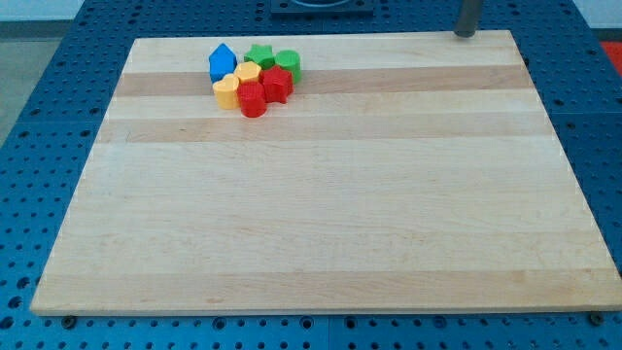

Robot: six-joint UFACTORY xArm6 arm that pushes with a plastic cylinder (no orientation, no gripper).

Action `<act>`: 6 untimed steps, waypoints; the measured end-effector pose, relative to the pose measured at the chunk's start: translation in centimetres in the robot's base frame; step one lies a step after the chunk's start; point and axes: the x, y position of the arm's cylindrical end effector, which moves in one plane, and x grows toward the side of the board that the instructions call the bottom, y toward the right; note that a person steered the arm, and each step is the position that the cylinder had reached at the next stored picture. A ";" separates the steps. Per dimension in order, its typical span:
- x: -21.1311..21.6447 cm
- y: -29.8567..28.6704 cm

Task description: Move the pointer to the top of the green star

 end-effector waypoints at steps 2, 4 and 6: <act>0.1 -9.7; 0.3 -10.0; 0.9 -10.0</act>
